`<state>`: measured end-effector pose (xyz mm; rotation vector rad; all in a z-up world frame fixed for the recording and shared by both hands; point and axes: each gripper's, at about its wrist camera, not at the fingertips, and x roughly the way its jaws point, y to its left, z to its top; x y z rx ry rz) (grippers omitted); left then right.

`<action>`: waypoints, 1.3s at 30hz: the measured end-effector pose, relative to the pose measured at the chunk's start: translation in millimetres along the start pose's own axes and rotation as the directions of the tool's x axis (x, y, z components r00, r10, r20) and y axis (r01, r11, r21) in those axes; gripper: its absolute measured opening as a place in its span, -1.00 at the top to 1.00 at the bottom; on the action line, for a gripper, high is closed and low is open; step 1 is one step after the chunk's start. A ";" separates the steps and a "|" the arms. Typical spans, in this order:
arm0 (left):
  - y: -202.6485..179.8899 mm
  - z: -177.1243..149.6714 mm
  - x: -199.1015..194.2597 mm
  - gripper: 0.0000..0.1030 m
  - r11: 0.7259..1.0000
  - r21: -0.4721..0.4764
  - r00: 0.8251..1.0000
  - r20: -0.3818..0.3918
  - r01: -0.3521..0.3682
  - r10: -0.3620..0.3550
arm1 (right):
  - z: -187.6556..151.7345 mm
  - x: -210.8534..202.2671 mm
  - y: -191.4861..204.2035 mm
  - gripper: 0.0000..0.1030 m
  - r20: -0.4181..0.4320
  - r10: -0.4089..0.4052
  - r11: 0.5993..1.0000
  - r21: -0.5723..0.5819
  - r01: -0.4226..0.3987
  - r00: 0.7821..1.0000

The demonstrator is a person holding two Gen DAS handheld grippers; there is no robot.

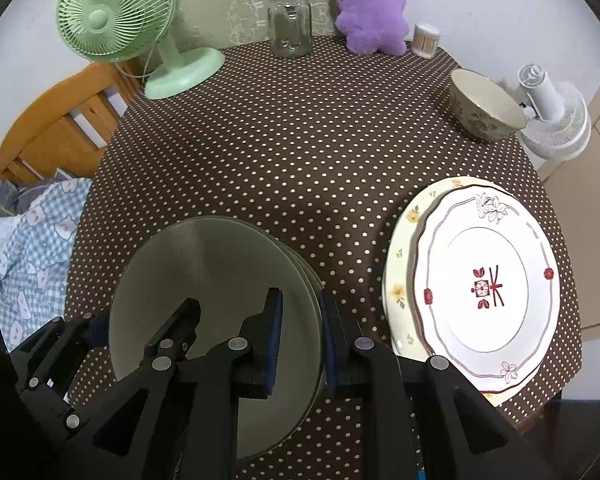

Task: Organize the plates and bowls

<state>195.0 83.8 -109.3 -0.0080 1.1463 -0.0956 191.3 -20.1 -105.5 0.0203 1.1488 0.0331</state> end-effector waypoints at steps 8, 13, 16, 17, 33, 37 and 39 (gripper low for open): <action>-4.1 -1.0 8.9 0.24 0.999 0.019 0.999 -0.017 0.037 -0.037 | -2.2 4.3 -4.1 0.57 0.003 -0.057 0.998 0.009 0.057 0.998; -3.4 0.4 10.6 0.22 0.998 0.030 0.999 -0.015 0.046 -0.045 | -3.1 4.0 -4.0 0.57 0.013 -0.064 0.998 0.024 0.064 0.998; -2.3 -0.1 7.1 0.12 0.998 0.038 0.998 -0.010 0.056 -0.055 | -3.3 2.3 -1.5 0.56 0.016 -0.063 0.998 0.018 0.062 0.998; -2.1 0.1 3.5 0.02 0.997 0.047 0.998 0.000 0.061 -0.061 | -3.1 0.8 -1.0 0.54 0.019 -0.050 0.999 0.014 0.050 0.999; -1.6 3.5 -60.1 -0.53 0.996 0.068 0.991 0.118 0.057 -0.065 | -0.5 -62.1 -2.8 -0.54 0.155 0.017 1.000 -0.007 -0.016 0.988; -11.1 5.3 -73.1 -0.54 0.997 0.066 0.988 0.147 0.035 -0.044 | 1.6 -79.3 -9.9 -0.54 0.187 0.026 1.000 -0.019 -0.023 0.982; -17.6 5.7 -80.2 -0.54 0.998 0.063 0.987 0.156 0.020 -0.030 | 3.1 -85.2 -13.2 -0.54 0.192 0.036 0.999 -0.024 -0.032 0.981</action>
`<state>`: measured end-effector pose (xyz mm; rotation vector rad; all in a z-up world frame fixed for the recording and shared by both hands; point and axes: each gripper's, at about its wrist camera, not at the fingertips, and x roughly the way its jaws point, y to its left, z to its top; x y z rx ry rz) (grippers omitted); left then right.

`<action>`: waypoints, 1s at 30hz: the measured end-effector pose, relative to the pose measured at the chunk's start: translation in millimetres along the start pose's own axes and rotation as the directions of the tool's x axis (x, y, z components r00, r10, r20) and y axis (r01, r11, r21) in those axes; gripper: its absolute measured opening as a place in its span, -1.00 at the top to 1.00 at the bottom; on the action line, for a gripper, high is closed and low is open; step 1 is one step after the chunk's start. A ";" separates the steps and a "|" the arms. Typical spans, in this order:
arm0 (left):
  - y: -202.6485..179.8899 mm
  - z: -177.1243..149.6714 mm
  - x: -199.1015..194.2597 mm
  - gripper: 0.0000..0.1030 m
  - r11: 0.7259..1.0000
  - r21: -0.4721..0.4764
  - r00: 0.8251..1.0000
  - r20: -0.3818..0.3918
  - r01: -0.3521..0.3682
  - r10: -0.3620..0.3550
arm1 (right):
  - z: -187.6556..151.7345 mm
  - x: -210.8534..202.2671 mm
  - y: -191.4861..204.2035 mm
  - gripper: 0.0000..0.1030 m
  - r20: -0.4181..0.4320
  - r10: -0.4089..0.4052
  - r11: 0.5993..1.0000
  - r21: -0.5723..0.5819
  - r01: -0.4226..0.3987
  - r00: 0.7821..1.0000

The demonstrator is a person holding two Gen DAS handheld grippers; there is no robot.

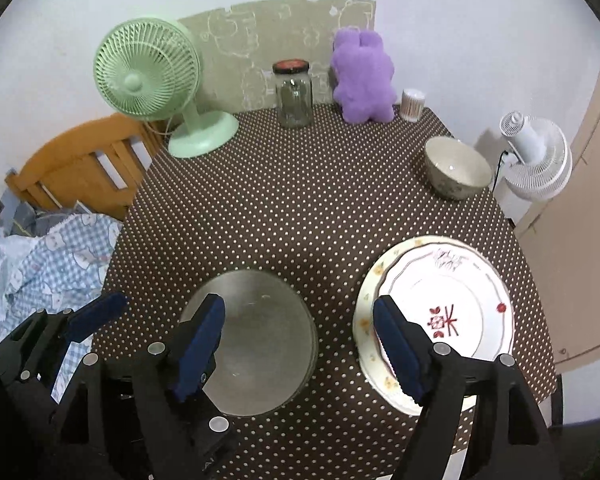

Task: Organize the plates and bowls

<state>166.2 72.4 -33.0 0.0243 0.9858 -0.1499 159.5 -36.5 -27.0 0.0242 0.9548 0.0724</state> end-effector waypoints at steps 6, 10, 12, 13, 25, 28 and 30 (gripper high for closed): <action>-20.3 11.0 -14.1 -0.54 0.999 -0.029 0.999 0.034 -0.026 0.027 | 14.7 -17.2 -15.7 -0.55 0.023 -0.002 0.999 -0.037 0.003 1.000; -34.6 22.6 -20.7 -0.53 0.998 -0.062 0.998 0.051 -0.033 0.036 | 24.1 -23.6 -29.5 -0.63 0.040 0.010 0.999 -0.046 -0.008 0.999; -40.8 27.8 -22.4 -0.53 0.997 -0.069 0.998 0.055 -0.037 0.041 | 29.8 -27.0 -37.4 -0.63 0.047 0.016 0.998 -0.055 -0.013 0.999; -46.3 31.2 -22.7 -0.53 0.997 -0.072 0.997 0.060 -0.040 0.044 | 32.7 -28.3 -41.3 -0.64 0.049 0.016 0.998 -0.063 -0.013 0.999; -105.0 71.3 -5.9 -0.54 0.991 -0.109 0.994 0.069 -0.076 0.084 | 70.0 -18.2 -106.1 -0.67 0.045 0.077 0.992 -0.100 -0.072 0.996; -119.3 81.8 2.0 -0.54 0.990 -0.119 0.994 0.072 -0.077 0.086 | 81.0 -13.4 -123.6 -0.67 0.048 0.086 0.991 -0.108 -0.080 0.995; -128.7 89.9 8.4 -0.54 0.990 -0.124 0.994 0.074 -0.073 0.082 | 88.9 -9.9 -134.4 -0.67 0.049 0.081 0.991 -0.113 -0.075 0.995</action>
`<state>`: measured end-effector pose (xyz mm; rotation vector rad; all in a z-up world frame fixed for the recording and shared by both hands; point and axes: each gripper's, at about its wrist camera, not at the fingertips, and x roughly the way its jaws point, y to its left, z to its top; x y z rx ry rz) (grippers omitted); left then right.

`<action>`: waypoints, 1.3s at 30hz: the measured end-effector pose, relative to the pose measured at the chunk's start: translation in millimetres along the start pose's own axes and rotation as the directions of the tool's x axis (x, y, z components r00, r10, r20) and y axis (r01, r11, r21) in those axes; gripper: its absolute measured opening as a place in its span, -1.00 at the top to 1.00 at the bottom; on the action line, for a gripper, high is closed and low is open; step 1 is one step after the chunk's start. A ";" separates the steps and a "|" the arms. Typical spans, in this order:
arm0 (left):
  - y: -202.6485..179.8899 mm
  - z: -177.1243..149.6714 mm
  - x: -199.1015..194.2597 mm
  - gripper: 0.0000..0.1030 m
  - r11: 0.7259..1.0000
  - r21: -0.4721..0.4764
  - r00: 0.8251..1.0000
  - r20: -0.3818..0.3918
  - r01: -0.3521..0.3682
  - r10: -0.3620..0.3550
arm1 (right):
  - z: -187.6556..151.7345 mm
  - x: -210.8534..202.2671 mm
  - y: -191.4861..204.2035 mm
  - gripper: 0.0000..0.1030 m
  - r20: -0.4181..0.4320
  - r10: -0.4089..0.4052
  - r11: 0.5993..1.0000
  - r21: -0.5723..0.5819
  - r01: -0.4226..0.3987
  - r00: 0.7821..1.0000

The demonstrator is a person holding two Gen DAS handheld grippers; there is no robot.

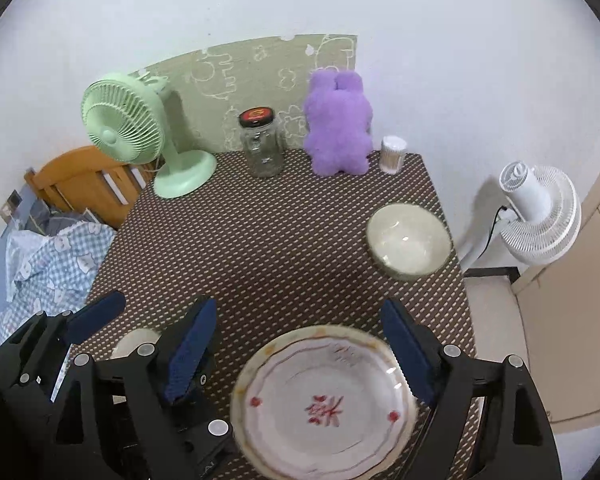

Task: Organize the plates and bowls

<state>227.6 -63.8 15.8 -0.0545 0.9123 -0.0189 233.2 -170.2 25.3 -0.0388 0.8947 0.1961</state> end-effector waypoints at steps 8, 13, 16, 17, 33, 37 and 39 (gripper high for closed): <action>-47.0 29.7 26.4 -0.54 1.000 0.024 1.000 0.012 -0.008 0.008 | 23.8 13.6 -55.1 -0.67 0.018 -0.035 0.999 0.034 0.034 0.999; -69.0 46.0 48.3 -0.54 0.999 0.032 1.000 0.004 -0.014 0.014 | 37.4 30.5 -82.0 -0.67 0.013 -0.040 0.998 0.045 0.039 0.999; -82.6 55.9 66.6 -0.54 0.999 0.039 1.000 0.000 -0.011 0.011 | 45.8 44.2 -98.6 -0.67 0.010 -0.052 0.997 0.052 0.052 0.999; -85.9 58.0 71.4 -0.54 0.999 0.040 1.000 -0.001 -0.011 0.011 | 48.7 49.6 -104.6 -0.67 0.010 -0.055 0.997 0.055 0.054 0.998; -129.4 90.3 165.7 -0.53 0.997 0.072 0.999 -0.047 -0.009 0.013 | 75.1 133.4 -168.0 -0.36 -0.026 -0.086 0.987 0.132 0.089 0.996; -137.6 91.1 186.3 -0.50 0.996 0.094 0.998 -0.067 -0.009 0.015 | 73.9 153.1 -178.9 -0.28 -0.047 -0.088 0.982 0.166 0.094 0.995; -140.9 89.9 194.8 -0.44 0.994 0.106 0.997 -0.078 -0.007 0.015 | 71.6 164.3 -185.9 -0.26 -0.068 -0.090 0.978 0.184 0.101 0.994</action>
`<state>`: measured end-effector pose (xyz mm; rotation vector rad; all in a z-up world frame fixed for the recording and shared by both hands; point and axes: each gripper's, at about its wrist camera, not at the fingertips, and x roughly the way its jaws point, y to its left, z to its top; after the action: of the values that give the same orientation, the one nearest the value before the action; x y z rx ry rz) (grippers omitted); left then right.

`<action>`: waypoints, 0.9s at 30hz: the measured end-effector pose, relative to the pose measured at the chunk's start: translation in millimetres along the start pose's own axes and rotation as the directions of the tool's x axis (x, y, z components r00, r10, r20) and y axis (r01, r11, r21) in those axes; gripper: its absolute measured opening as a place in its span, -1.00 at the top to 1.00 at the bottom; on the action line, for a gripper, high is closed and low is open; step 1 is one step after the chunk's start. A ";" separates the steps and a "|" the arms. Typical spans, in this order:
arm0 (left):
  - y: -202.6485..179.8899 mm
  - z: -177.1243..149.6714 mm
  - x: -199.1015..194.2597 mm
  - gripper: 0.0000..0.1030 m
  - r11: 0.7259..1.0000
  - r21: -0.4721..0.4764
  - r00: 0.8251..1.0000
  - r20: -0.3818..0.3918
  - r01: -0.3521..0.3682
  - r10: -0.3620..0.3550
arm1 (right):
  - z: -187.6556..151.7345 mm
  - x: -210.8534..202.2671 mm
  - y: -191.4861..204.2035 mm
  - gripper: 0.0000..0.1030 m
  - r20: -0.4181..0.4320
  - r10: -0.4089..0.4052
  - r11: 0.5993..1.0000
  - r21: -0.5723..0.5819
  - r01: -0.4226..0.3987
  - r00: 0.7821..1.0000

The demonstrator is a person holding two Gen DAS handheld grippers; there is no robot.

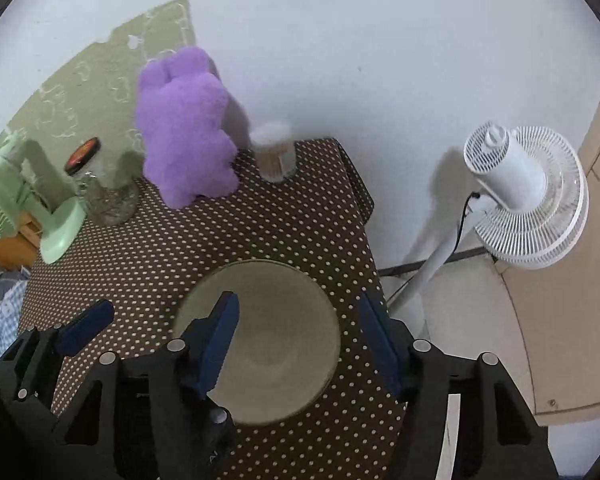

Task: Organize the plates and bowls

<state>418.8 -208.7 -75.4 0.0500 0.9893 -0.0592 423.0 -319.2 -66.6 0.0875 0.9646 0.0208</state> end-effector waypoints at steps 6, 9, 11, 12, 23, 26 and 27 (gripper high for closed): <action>-7.8 -0.8 24.6 -0.31 1.000 0.019 0.999 -0.037 0.010 -0.009 | -4.5 25.1 -8.7 -0.14 -0.042 -0.005 1.000 0.026 0.006 0.999; -9.5 -1.5 35.7 -0.11 1.000 0.022 0.998 -0.060 0.016 -0.014 | -7.7 35.5 -10.2 -0.07 -0.060 -0.001 0.999 0.033 0.003 0.998; -9.9 -2.9 41.3 0.03 1.000 0.024 0.997 -0.074 0.015 -0.013 | -9.5 41.7 -11.2 0.07 -0.076 0.007 0.999 0.039 -0.004 0.997; -10.1 -3.1 43.5 0.11 1.000 0.024 0.997 -0.081 0.018 -0.016 | -10.0 43.0 -11.4 0.10 -0.080 0.009 0.999 0.040 -0.006 0.997; -7.9 -2.7 54.3 0.24 1.000 -0.001 0.993 -0.114 0.030 -0.030 | -10.4 54.0 -13.5 0.40 -0.106 0.017 0.999 0.035 -0.013 0.994; -7.4 -2.9 52.3 0.24 0.999 -0.003 0.991 -0.126 0.033 -0.033 | -10.9 52.2 -13.4 0.40 -0.108 0.019 0.999 0.049 -0.014 0.994; -7.1 -3.1 52.0 0.24 0.999 -0.003 0.991 -0.130 0.033 -0.033 | -11.5 51.3 -13.5 0.40 -0.110 0.020 0.999 0.049 -0.014 0.994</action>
<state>444.2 -217.0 -120.7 0.0366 1.1205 -0.0870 442.5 -329.0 -116.3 0.1404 1.0753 0.0181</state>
